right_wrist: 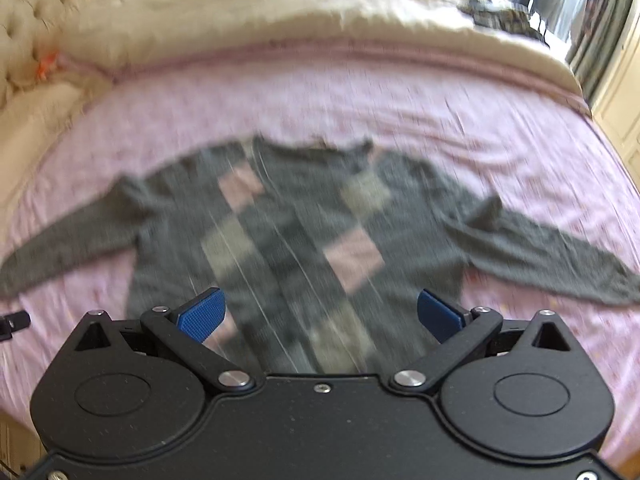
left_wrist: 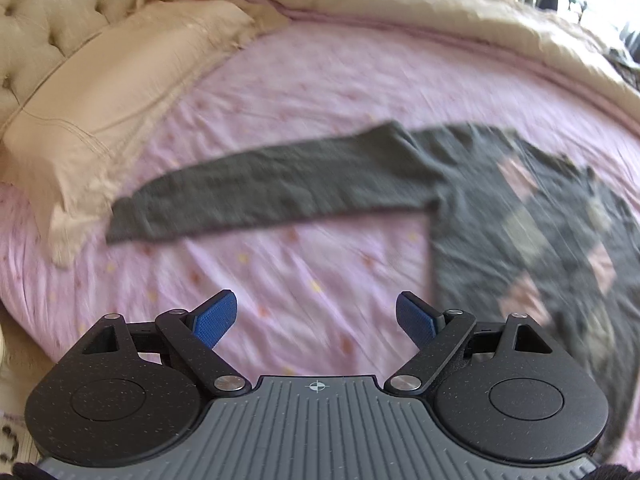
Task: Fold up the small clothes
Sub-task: 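Reach the left tool to a sweater sleeve cuff and close on it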
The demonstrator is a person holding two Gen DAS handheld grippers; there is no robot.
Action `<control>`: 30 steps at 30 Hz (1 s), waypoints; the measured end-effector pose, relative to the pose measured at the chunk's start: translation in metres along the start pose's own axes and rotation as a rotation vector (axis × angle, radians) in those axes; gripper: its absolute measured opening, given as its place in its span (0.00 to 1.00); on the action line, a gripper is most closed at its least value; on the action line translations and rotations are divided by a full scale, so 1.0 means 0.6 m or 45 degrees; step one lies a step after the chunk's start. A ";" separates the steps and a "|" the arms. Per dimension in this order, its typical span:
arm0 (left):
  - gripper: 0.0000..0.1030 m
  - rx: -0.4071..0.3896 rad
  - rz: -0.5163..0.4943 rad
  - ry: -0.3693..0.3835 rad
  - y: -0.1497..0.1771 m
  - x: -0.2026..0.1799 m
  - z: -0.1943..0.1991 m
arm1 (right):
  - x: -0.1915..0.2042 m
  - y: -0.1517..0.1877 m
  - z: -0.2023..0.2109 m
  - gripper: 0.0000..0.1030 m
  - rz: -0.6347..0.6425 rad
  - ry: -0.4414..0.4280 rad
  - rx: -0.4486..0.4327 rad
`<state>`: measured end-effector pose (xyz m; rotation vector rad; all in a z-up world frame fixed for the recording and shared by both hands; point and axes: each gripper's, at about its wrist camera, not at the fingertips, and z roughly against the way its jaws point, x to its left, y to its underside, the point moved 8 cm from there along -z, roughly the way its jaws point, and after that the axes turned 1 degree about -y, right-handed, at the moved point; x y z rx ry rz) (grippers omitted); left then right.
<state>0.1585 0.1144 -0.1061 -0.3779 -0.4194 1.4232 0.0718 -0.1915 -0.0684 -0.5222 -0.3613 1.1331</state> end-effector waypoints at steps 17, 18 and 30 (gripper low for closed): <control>0.73 0.213 0.661 -0.038 -0.046 0.238 -0.231 | 0.132 -0.038 -0.134 0.88 0.048 0.016 0.419; 0.73 0.213 0.678 -0.028 -0.047 0.243 -0.240 | 0.137 -0.038 -0.138 0.88 0.059 0.021 0.426; 0.67 0.013 0.708 0.022 -0.081 0.284 -0.263 | 0.165 -0.026 -0.155 0.88 0.067 0.022 0.504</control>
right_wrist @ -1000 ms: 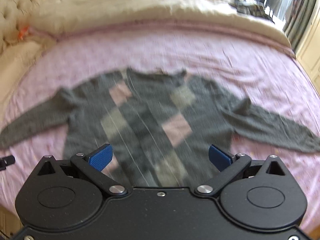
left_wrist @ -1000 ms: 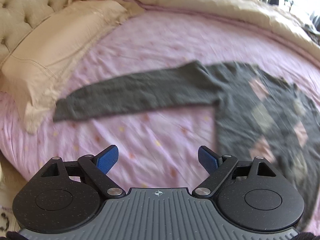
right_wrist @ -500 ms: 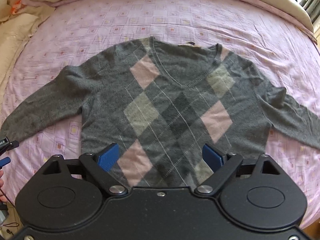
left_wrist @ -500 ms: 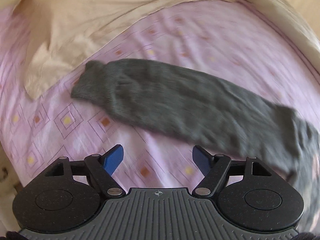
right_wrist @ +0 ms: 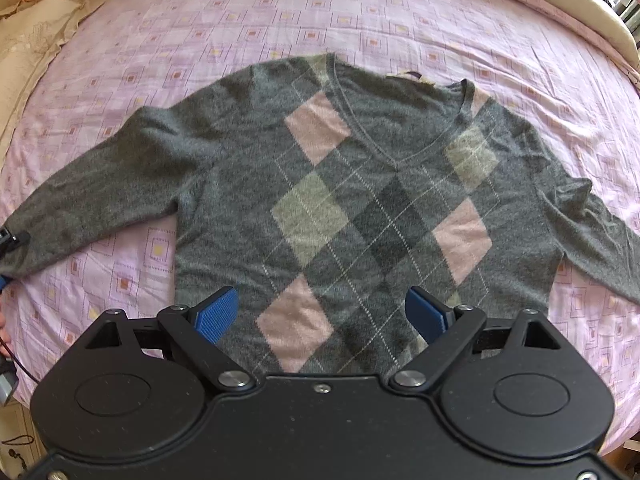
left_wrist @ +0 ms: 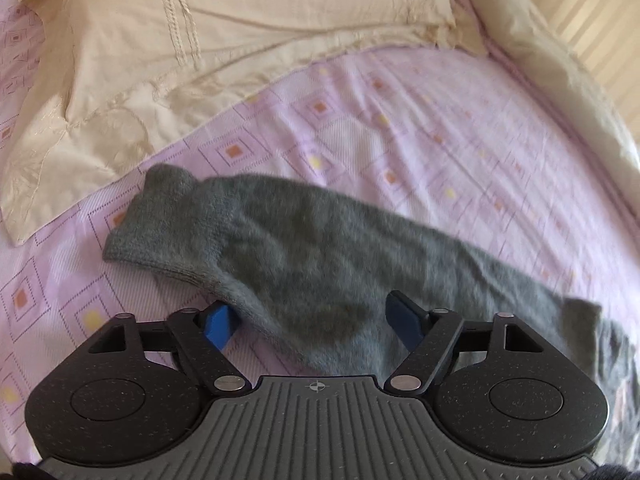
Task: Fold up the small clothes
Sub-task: 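Reach the left tool to a sweater sleeve cuff and close on it, then lift the cuff with the left tool, lay it across the body, open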
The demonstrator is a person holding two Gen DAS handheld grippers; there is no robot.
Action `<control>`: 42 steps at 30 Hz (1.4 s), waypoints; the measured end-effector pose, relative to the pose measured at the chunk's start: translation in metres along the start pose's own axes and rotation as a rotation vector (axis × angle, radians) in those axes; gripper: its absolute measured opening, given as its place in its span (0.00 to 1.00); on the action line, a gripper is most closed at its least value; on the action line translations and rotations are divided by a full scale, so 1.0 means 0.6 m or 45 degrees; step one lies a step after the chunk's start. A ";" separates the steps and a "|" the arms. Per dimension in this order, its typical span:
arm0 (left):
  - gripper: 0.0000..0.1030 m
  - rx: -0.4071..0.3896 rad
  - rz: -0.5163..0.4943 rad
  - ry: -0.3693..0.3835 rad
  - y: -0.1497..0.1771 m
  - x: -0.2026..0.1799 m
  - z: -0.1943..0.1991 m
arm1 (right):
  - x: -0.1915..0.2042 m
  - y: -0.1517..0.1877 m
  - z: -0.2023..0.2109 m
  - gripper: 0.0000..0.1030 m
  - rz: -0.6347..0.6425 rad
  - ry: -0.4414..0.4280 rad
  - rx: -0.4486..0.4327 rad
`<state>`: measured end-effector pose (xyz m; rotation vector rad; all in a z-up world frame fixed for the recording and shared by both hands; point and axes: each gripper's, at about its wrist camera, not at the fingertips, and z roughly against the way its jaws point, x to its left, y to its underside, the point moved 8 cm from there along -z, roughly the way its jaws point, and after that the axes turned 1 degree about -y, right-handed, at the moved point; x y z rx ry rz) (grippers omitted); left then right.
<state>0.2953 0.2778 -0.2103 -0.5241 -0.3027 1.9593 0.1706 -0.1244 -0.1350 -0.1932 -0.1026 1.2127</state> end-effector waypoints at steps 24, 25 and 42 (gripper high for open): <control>0.07 -0.545 -0.536 0.338 -0.038 -0.277 0.248 | -0.074 0.072 0.010 0.88 -0.066 -0.095 -0.026; 0.07 -0.562 -0.580 0.365 -0.028 -0.305 0.259 | -0.086 0.077 0.010 0.88 -0.071 -0.104 -0.026; 0.09 -0.376 -1.215 0.631 0.355 -0.694 0.203 | -0.347 0.149 0.014 0.88 -0.267 -0.109 -0.030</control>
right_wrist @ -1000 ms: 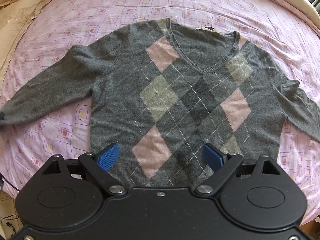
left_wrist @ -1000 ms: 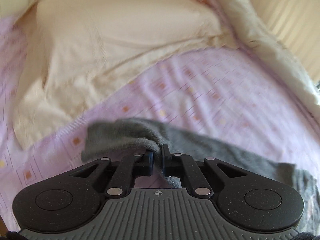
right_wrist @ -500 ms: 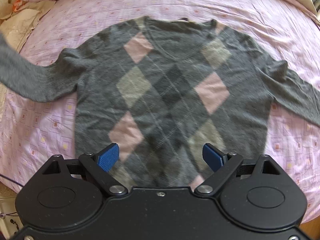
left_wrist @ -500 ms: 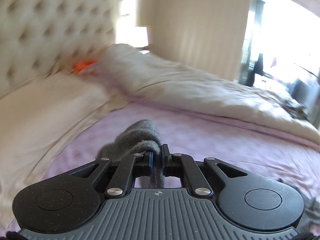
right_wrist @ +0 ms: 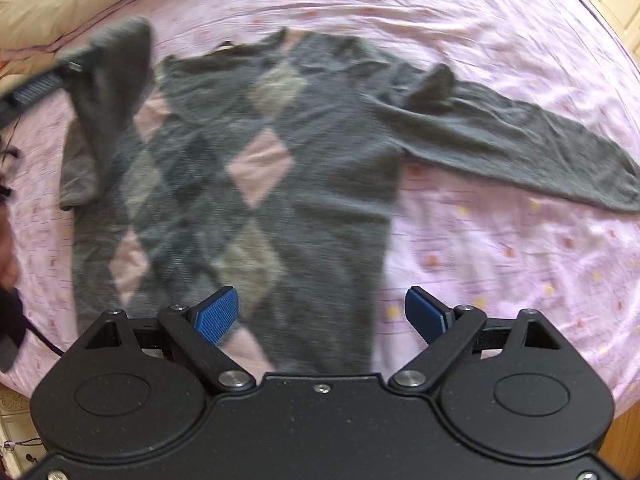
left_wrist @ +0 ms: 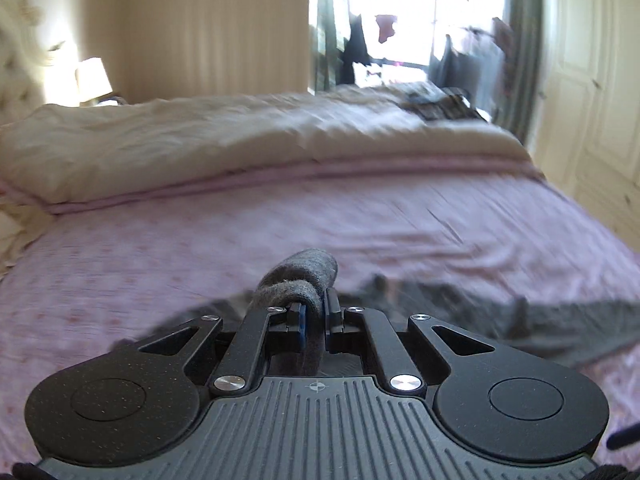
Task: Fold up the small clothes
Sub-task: 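Lift the cuff with the left tool, lay it across the body, open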
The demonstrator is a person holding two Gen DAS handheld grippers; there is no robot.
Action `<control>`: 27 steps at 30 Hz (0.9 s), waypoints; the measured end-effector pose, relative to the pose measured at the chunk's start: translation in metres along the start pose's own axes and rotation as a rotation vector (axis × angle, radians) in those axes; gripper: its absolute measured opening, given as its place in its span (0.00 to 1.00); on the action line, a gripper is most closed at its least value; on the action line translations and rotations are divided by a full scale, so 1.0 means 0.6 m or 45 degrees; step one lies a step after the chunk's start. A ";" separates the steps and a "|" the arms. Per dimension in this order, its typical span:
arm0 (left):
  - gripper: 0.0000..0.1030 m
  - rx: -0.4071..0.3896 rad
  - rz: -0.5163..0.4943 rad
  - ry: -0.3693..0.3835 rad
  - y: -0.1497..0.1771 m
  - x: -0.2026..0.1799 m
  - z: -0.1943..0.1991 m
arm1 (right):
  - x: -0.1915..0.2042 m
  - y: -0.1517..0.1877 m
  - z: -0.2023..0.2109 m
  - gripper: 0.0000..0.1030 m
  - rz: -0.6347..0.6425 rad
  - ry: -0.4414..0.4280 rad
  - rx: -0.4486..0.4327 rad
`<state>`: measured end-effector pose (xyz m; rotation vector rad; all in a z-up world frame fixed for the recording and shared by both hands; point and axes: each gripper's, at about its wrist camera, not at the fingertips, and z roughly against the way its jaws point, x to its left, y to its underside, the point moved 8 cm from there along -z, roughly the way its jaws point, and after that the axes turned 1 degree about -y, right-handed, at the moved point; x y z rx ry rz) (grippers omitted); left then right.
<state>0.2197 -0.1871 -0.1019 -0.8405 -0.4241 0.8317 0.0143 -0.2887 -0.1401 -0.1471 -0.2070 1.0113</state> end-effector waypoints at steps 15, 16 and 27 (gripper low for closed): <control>0.50 0.067 -0.320 0.241 0.058 -0.081 0.027 | -0.005 -0.020 -0.022 0.88 0.007 0.047 -0.023; 0.51 0.080 -0.309 0.255 0.064 -0.071 0.030 | 0.001 -0.024 -0.024 0.88 0.015 0.051 -0.034; 0.53 0.430 -0.088 -0.207 0.132 0.173 -0.064 | 0.118 -0.088 -0.067 0.88 0.275 0.126 -0.221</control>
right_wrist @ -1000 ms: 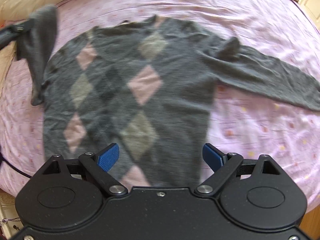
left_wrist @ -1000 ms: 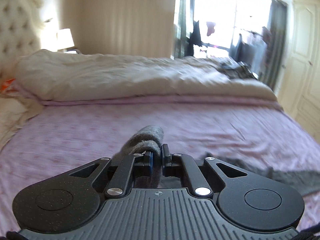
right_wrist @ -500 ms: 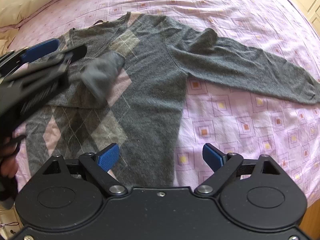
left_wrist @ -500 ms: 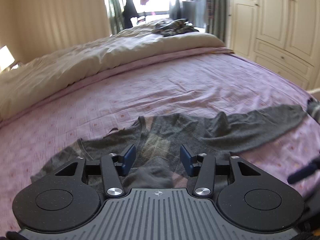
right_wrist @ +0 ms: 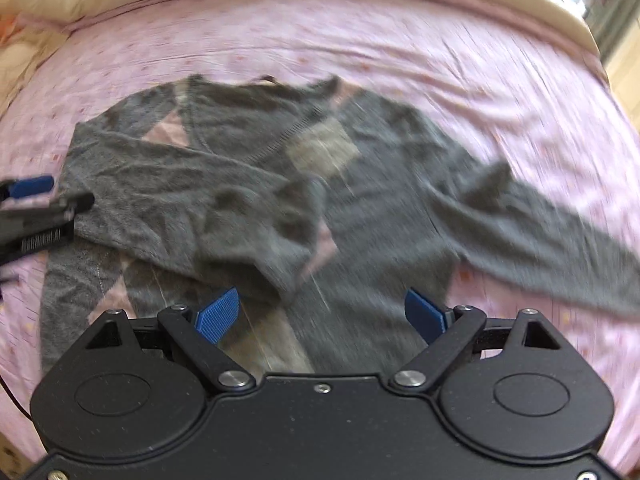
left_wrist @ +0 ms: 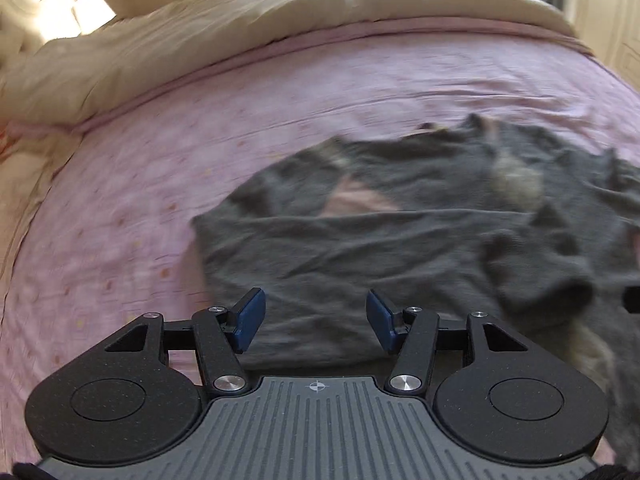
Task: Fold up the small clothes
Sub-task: 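Lift the cuff with the left tool, lay it across the body, open, then move the right tool to the other sleeve cuff and close on it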
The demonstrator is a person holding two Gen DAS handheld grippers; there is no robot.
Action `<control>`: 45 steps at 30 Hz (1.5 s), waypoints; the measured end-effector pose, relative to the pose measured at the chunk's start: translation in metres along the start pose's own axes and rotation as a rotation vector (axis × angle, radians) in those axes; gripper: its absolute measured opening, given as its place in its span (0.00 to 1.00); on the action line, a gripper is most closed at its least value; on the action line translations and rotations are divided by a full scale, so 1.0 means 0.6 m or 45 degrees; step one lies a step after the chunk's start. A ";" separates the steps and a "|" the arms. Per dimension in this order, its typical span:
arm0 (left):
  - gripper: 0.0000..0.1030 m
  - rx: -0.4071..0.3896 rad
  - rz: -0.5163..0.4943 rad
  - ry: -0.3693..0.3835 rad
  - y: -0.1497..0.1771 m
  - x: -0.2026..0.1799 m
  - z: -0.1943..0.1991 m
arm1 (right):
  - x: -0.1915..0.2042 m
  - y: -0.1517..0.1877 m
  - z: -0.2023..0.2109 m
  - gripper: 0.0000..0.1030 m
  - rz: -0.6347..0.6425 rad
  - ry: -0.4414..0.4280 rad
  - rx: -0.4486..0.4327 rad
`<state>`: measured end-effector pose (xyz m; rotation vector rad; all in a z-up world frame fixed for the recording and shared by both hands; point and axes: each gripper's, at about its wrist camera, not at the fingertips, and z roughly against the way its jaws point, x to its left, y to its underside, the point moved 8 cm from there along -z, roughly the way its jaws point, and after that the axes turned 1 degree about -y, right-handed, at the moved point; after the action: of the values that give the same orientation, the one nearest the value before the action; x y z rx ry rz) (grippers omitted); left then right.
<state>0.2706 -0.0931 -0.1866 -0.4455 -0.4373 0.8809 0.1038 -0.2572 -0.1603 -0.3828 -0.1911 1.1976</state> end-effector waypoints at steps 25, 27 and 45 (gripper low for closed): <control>0.75 0.273 0.263 -0.133 0.058 0.108 -0.092 | -0.215 0.031 -0.091 0.84 -0.275 0.279 0.125; 0.75 0.273 0.271 -0.139 0.059 0.110 -0.093 | -0.239 0.051 -0.079 0.84 -0.352 0.266 0.120; 0.73 0.280 0.211 -0.122 0.090 -0.003 0.026 | -0.487 0.174 -0.030 0.85 -0.853 0.168 -0.013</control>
<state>0.2273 -0.0613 -0.2034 -0.2402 -0.3900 1.1018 -0.0856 -0.5004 -0.2009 -0.3649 -0.1905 0.5103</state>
